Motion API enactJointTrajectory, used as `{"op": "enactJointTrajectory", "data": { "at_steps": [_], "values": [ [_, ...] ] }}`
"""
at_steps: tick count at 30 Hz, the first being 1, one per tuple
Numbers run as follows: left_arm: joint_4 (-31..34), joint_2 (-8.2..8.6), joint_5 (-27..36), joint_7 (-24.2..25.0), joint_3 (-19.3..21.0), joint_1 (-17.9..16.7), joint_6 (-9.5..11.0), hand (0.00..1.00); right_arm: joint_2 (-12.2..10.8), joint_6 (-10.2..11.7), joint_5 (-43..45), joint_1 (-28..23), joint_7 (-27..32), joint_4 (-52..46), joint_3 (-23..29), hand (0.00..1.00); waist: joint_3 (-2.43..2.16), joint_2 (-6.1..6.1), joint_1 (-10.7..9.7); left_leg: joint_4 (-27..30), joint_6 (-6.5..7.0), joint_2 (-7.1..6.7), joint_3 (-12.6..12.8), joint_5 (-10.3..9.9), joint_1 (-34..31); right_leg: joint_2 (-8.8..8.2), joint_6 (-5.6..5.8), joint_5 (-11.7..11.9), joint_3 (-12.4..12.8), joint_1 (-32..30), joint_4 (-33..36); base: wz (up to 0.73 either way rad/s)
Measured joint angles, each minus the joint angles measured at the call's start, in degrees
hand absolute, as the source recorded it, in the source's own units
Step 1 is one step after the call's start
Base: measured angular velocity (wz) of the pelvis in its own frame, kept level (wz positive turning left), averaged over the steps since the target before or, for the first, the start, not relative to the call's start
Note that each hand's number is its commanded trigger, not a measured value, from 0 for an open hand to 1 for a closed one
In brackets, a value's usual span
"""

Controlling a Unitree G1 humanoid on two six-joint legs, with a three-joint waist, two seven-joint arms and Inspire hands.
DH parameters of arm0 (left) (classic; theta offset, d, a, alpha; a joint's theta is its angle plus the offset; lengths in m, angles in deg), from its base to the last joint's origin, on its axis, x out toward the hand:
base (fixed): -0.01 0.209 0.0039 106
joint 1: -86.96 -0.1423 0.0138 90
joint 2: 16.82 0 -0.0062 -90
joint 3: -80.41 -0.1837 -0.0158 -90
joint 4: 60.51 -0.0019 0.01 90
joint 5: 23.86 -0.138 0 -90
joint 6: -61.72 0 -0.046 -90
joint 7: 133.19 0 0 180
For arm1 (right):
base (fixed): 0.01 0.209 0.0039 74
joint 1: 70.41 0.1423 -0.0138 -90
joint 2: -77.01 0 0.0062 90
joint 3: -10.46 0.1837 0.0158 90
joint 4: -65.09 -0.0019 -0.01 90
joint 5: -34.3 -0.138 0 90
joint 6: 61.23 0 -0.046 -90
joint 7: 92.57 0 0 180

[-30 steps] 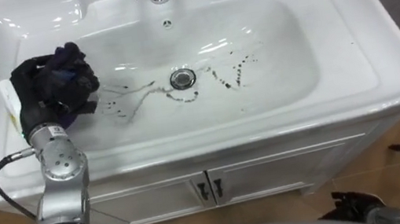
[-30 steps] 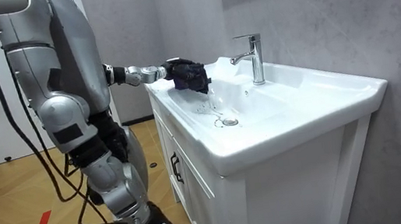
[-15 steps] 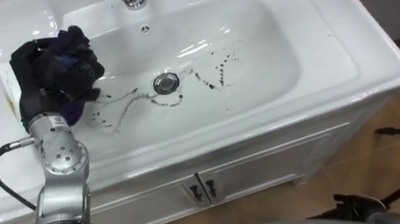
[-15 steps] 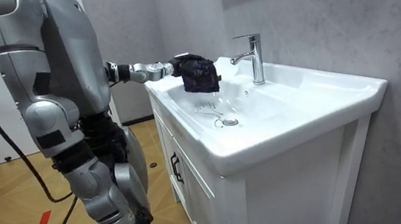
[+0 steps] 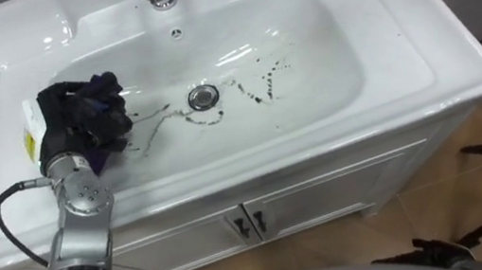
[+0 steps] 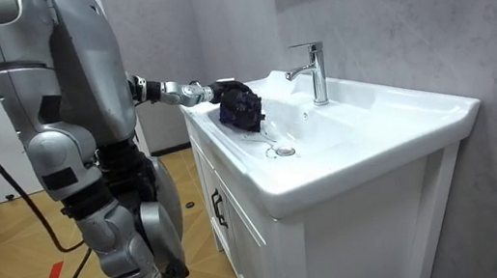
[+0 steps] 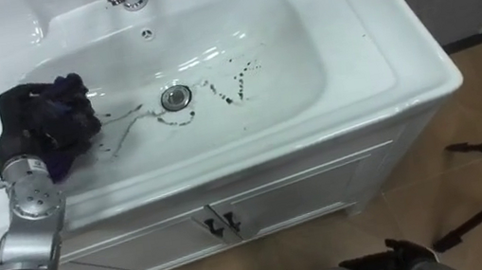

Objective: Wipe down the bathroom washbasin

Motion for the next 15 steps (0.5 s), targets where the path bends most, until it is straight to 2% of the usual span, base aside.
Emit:
{"op": "enactJointTrajectory", "data": {
  "at_steps": [6,8,10,15],
  "values": [
    [-3.66,-0.45,-3.50,0.02,-0.57,0.99,-0.01,1.00,0.25,-0.04,-0.72,-0.14,-0.06,0.31,-0.14,0.00,0.29,0.36,-0.60,-0.08,0.00,0.06,0.19,0.00,-0.07,0.07,-0.06,0.04,0.40,-0.20,-0.02,-0.02],
    [-4.15,-1.19,-7.35,0.07,-2.59,1.06,-0.15,1.00,0.40,-0.09,-2.26,-0.72,0.25,-0.25,-0.07,0.00,0.41,0.60,-0.78,-0.04,0.00,0.03,0.25,0.00,-0.27,-0.03,-0.05,0.05,0.44,-0.43,0.12,-0.02],
    [-4.86,-2.02,-9.94,0.25,-4.30,1.06,-0.45,1.00,0.42,-0.09,-2.29,-1.00,0.71,-0.58,-0.07,0.00,0.35,0.78,-0.78,-0.03,0.00,0.02,0.24,0.00,-0.46,-0.04,-0.05,0.05,0.53,-0.76,0.25,0.00],
    [-7.63,-2.12,-16.41,1.16,-5.10,1.65,-1.37,1.00,0.41,-0.10,-2.30,-1.10,2.19,-0.93,-0.05,0.00,0.36,1.00,-1.39,0.20,0.00,0.06,0.32,0.00,-0.89,-0.02,-0.05,0.05,0.87,-1.41,0.68,-0.02]
  ]
}}
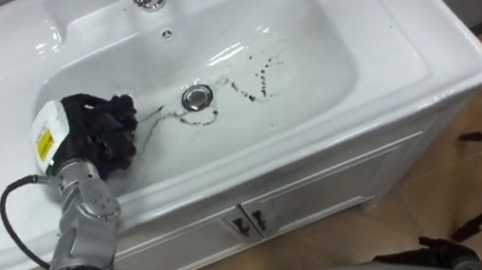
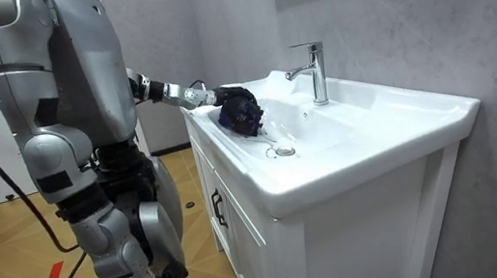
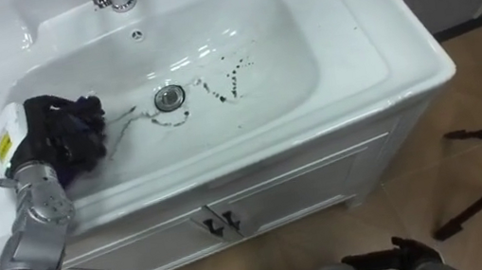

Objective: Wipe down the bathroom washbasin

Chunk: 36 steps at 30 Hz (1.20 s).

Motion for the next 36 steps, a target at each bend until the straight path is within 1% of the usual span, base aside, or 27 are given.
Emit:
{"op": "enactJointTrajectory", "data": {
  "at_steps": [2,5,7,8,9,10,13,16,17,18,19,22,25,28,30,31,33,36],
  "values": [
    [-4.40,-0.03,-2.35,-0.02,-0.41,1.22,0.07,1.00,0.11,0.00,-0.01,-0.08,0.66,0.10,-0.03,0.00,-0.09,0.25,-0.06,0.12,0.00,0.00,0.16,0.00,0.19,-0.01,0.00,0.00,0.49,0.06,0.04,-0.10],
    [-6.02,-0.05,-3.99,0.04,-1.31,1.49,0.16,1.00,0.42,-0.03,0.11,-0.14,1.53,0.60,-0.09,0.00,-0.18,0.39,-0.27,0.08,0.00,-0.03,0.15,0.00,0.50,-0.02,0.00,0.00,0.91,0.13,0.06,-0.09],
    [-7.15,-0.05,-5.18,0.05,-1.33,1.50,0.08,1.00,0.91,-0.74,0.56,-0.59,1.85,0.89,-0.17,0.00,-0.17,0.39,-0.54,-0.04,0.00,-0.03,0.15,0.00,0.79,0.01,0.00,0.00,1.63,0.19,0.07,-0.13],
    [-7.55,-0.06,-5.50,0.06,-1.44,1.50,0.06,1.00,1.15,-0.97,0.69,-0.78,1.86,0.93,-0.41,0.00,-0.25,0.60,-0.58,-0.10,0.00,-0.03,0.14,0.00,0.83,0.01,0.01,0.00,1.72,0.19,0.10,-0.11],
    [-8.06,-0.06,-5.50,0.15,-1.75,1.54,-0.10,1.00,1.57,-1.30,1.09,-1.16,2.16,1.06,-1.46,0.00,-0.44,0.91,-0.75,-0.24,0.00,-0.04,0.14,0.00,0.87,0.00,0.01,0.00,1.85,0.14,0.21,-0.07],
    [-8.26,-0.06,-5.49,0.20,-2.01,1.63,-0.37,1.00,1.65,-1.60,2.02,-1.50,2.37,1.21,-2.33,0.00,-0.44,1.02,-0.83,-0.27,0.01,-0.03,0.12,0.01,0.89,0.01,0.01,0.00,1.95,0.12,0.29,-0.06],
    [-8.54,-0.06,-5.49,0.20,-3.25,1.76,-0.82,1.00,1.64,-2.68,4.13,-2.22,2.73,1.19,-2.82,0.00,-0.37,1.11,-0.82,-0.29,0.01,0.04,0.14,0.01,1.03,0.07,0.00,0.00,2.06,-0.01,0.38,-0.02],
    [-8.62,-0.04,-5.48,0.63,-4.06,1.74,-1.17,1.00,1.65,-3.82,5.75,-2.30,2.84,1.04,-3.42,0.00,-0.16,1.36,-0.78,-0.35,0.01,0.06,0.64,0.01,1.47,0.05,0.02,-0.01,2.64,0.14,0.42,-0.10],
    [-8.63,-0.04,-5.48,1.13,-4.06,1.73,-1.39,1.00,1.61,-3.94,7.28,-2.30,2.80,0.78,-3.43,0.00,-0.03,1.56,-0.75,-0.38,0.01,0.12,1.20,0.01,1.65,0.08,0.03,-0.01,3.09,0.13,0.38,-0.14],
    [-8.69,-0.04,-5.48,1.34,-4.15,1.72,-1.55,1.00,1.59,-4.05,7.89,-2.29,2.81,0.69,-3.45,0.00,-0.01,1.66,-0.76,-0.38,0.01,0.12,1.33,0.01,1.72,0.07,0.05,-0.02,3.31,0.11,0.40,-0.15],
    [-8.85,0.05,-5.48,1.54,-4.43,1.73,-1.99,1.00,1.53,-4.57,8.95,-2.24,2.87,0.50,-3.45,0.00,-0.01,1.79,-0.82,-0.40,0.01,0.07,1.35,0.01,1.84,-0.01,0.08,-0.04,3.47,0.07,0.49,-0.09],
    [-9.99,0.46,-5.95,1.90,-4.49,1.93,-2.39,1.00,1.52,-5.75,10.09,-2.06,2.83,-0.03,-3.40,0.00,-0.06,2.00,-0.91,-0.54,0.02,0.00,1.40,0.02,1.88,-0.15,0.19,-0.27,3.71,-0.44,1.41,-0.07],
    [-10.90,0.48,-5.94,2.32,-4.47,2.78,-2.76,1.00,1.51,-6.89,11.41,-1.87,2.96,-0.12,-3.34,0.00,-0.06,2.07,-0.94,-0.91,0.02,0.00,1.41,0.02,1.90,-0.19,0.21,-0.39,3.71,-0.84,1.94,0.00],
    [-10.96,0.52,-5.93,2.41,-4.48,2.84,-3.04,1.00,1.49,-8.05,11.84,-1.87,3.17,-0.11,-3.35,0.00,-0.06,2.06,-1.04,-1.30,0.05,-0.02,1.48,0.04,2.20,-0.21,0.22,-0.57,3.73,-1.00,2.21,0.00],
    [-11.28,0.62,-5.93,2.56,-4.48,2.86,-3.34,1.00,1.48,-8.88,11.84,-1.89,3.47,-0.07,-3.35,0.00,-0.05,2.03,-1.05,-1.64,0.08,-0.03,1.64,0.06,2.72,-0.23,0.23,-0.80,3.86,-0.86,2.24,-0.05],
    [-12.07,0.84,-5.92,2.50,-4.44,3.08,-3.38,1.00,1.48,-9.35,11.85,-1.88,3.65,-0.07,-3.37,0.00,-0.06,2.03,-1.04,-1.58,0.08,-0.02,2.17,0.06,2.89,-0.23,0.24,-0.87,3.81,-0.72,2.30,-0.06],
    [-12.60,1.15,-5.94,2.51,-4.42,3.68,-3.77,1.00,1.37,-9.61,11.85,-1.91,3.68,-0.03,-3.38,0.00,-0.06,2.02,-1.04,-1.55,0.08,0.06,2.81,0.06,2.90,-0.25,0.22,-0.89,3.81,-0.76,2.39,-0.02],
    [-13.24,1.48,-5.91,2.56,-4.39,4.15,-4.11,1.00,1.33,-9.99,12.24,-1.86,3.61,-0.01,-3.35,0.00,-0.07,1.88,-1.15,-1.54,0.08,0.03,3.06,0.06,2.92,-0.37,0.19,-1.44,4.16,-1.12,3.31,0.00]
  ]
}}
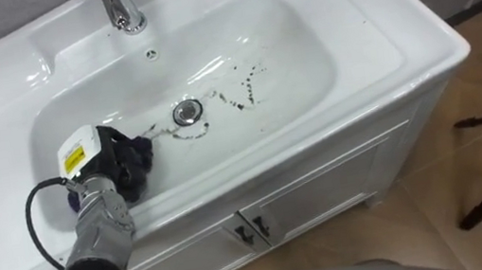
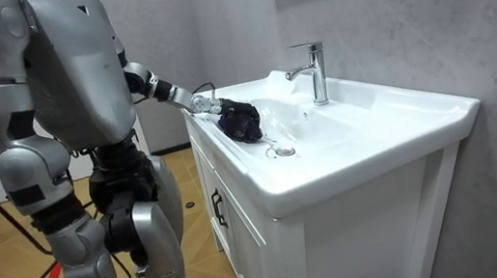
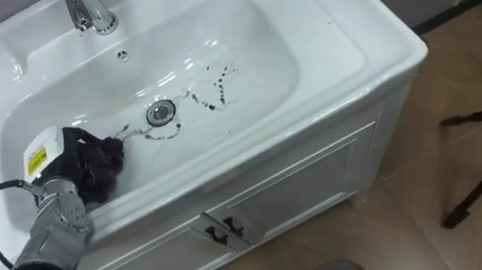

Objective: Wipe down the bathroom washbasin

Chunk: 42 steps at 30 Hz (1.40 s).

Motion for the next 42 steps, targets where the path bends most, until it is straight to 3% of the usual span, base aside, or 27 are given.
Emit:
{"op": "enactJointTrajectory", "data": {
  "at_steps": [5,11,18,26,30,31,32,34,39,42],
  "values": [
    [-2.23,0.21,0.54,0.00,-0.01,0.87,-0.08,1.00,0.01,-0.04,1.34,0.04,-0.09,-0.39,-0.05,0.00,0.00,-0.01,0.00,-0.01,-0.01,0.25,1.44,0.00,0.62,0.18,-0.10,-0.09,1.00,0.12,0.18,-0.10],
    [-3.66,1.67,0.77,0.00,-0.54,3.36,-1.28,1.00,-0.32,-0.75,1.47,1.85,0.46,0.12,-0.09,0.00,-0.06,-0.18,-1.65,-0.01,-0.01,0.22,1.42,0.00,-0.05,0.11,-0.10,-0.10,0.88,-0.59,0.42,0.00],
    [-3.66,2.82,9.23,0.79,-3.75,7.35,-1.43,1.00,-0.68,-0.64,1.35,3.93,0.65,0.74,-1.32,0.00,0.18,-1.11,-3.82,0.17,0.00,0.22,1.67,0.00,-1.30,0.06,-0.09,-0.09,1.22,-2.31,1.29,-0.03],
    [-12.01,3.47,17.92,2.19,-6.24,17.77,-1.36,1.00,-0.64,-0.63,0.72,5.69,0.99,2.21,-3.13,0.00,0.40,-1.04,-5.24,1.42,0.00,0.61,3.33,0.00,-4.33,0.16,-0.18,-0.05,3.33,-6.61,3.49,-0.14],
    [-16.35,3.59,23.69,2.20,-7.27,23.75,-0.97,1.00,-0.63,0.05,-1.01,8.11,1.16,2.77,-3.48,0.00,0.63,-0.58,-6.05,2.03,0.01,0.83,6.18,0.00,-6.99,0.13,-0.34,0.04,4.33,-10.71,5.86,-0.21],
    [-17.06,3.61,25.07,2.13,-7.28,25.02,-0.36,1.00,-0.66,0.35,-1.26,9.31,1.24,3.00,-3.47,0.00,0.95,0.01,-6.74,2.40,0.01,0.84,6.25,0.00,-7.42,0.09,-0.38,0.06,4.43,-11.18,6.04,-0.11],
    [-17.16,3.66,25.50,2.07,-7.28,25.50,-0.18,1.00,-0.63,0.64,-1.56,9.84,1.33,3.27,-3.47,0.00,1.24,-0.23,-7.19,2.53,0.02,0.83,6.41,0.00,-7.79,0.04,-0.39,0.07,4.54,-11.71,6.21,-0.08],
    [-17.71,3.71,25.50,1.00,-8.45,27.66,0.29,1.00,-0.48,1.65,-2.81,11.62,2.63,3.45,-3.45,0.00,1.54,0.34,-7.72,3.75,0.05,0.89,7.55,0.02,-10.29,-0.02,-0.37,0.08,5.71,-14.60,7.64,-0.14],
    [-22.25,3.73,28.99,-1.72,-10.41,31.31,1.53,1.00,0.24,2.70,-4.72,13.16,3.90,3.80,-5.50,0.00,1.87,1.65,-8.90,4.14,0.41,0.79,7.83,0.24,-12.61,-0.32,-0.37,-0.03,6.54,-17.74,10.10,-0.08],
    [-22.98,3.75,33.48,-3.59,-11.34,31.64,1.62,1.00,0.35,2.95,-5.47,12.94,4.24,3.98,-6.07,0.00,2.10,2.07,-9.57,4.08,0.72,0.78,9.52,0.47,-12.83,-0.33,-0.32,-0.28,7.23,-18.96,10.93,-0.04]
  ]
}}
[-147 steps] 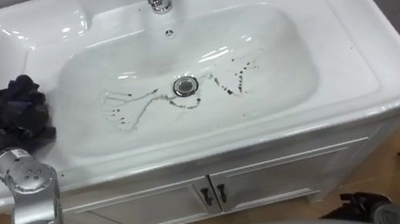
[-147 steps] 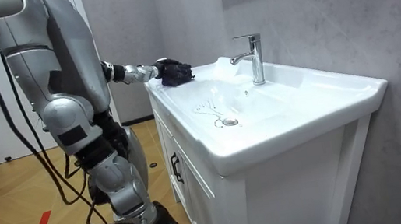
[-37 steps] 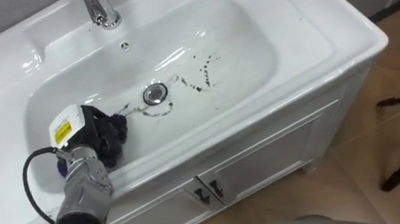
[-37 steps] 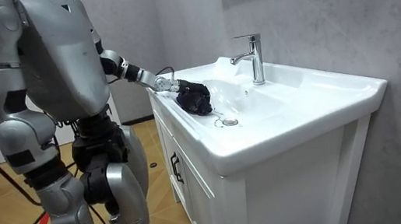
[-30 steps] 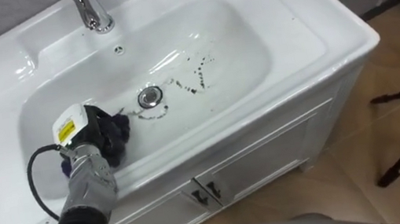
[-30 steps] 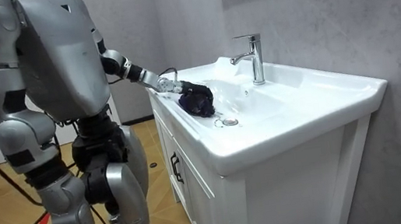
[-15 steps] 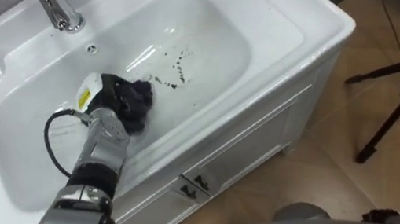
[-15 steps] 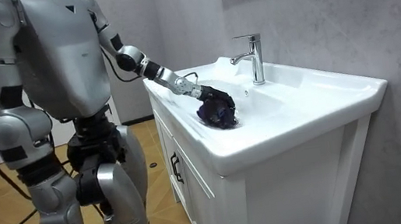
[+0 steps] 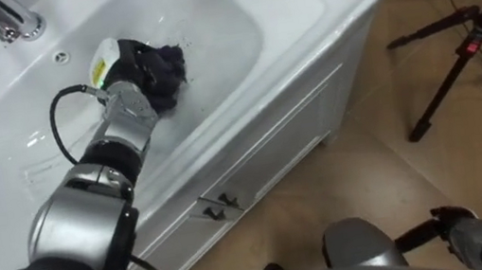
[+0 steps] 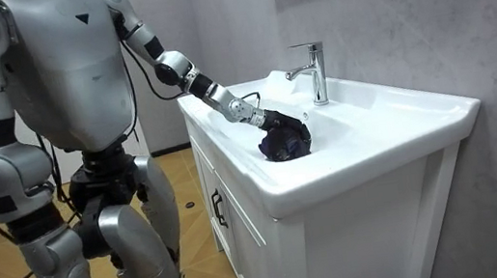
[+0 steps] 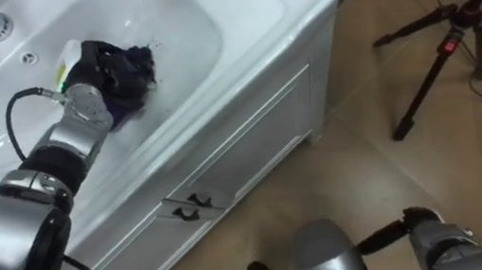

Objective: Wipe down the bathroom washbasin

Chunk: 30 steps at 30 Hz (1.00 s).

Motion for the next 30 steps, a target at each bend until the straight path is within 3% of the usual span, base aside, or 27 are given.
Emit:
{"op": "enactJointTrajectory", "data": {
  "at_steps": [6,14,21,27,30],
  "values": [
    [-0.07,0.10,0.96,-2.67,0.01,0.33,0.57,1.00,1.30,0.15,0.03,-0.06,0.00,1.08,-0.91,0.00,0.44,1.10,-0.67,0.05,0.33,-0.20,2.18,0.20,-0.92,-0.64,0.28,-0.28,1.60,-2.85,2.38,-0.15],
    [1.80,0.91,0.78,-6.49,-2.35,0.85,0.73,1.00,2.29,0.07,0.05,-1.12,0.01,1.12,-1.76,0.00,0.28,2.23,-2.50,0.12,1.47,-1.02,2.88,0.90,-3.69,-1.79,0.84,-0.56,1.04,-6.01,4.15,0.08],
    [1.53,0.91,2.41,-8.07,-2.00,1.26,0.94,1.00,2.17,-0.85,-0.04,-1.75,0.68,-0.16,-1.92,0.00,0.37,2.14,-2.36,1.30,1.53,-1.17,4.36,0.93,-4.95,-2.39,0.82,-0.84,1.64,-8.00,6.17,-0.03],
    [-0.82,0.14,5.27,-8.04,-2.01,1.35,4.66,1.00,1.82,-0.95,-1.12,-1.71,1.31,-0.20,-3.74,0.00,1.21,0.87,-2.43,1.95,1.52,-1.14,4.50,0.92,-4.72,-2.43,0.62,-1.42,1.92,-8.18,7.35,-0.03],
    [-1.02,-0.73,5.18,-8.04,-0.87,0.26,6.71,1.00,1.82,-0.83,-1.93,-1.95,1.57,-0.17,-4.02,0.00,1.18,0.14,-2.33,2.22,1.51,-1.16,4.78,0.91,-4.83,-2.30,0.44,-1.58,2.63,-8.84,8.28,-0.10]
  ]
}}
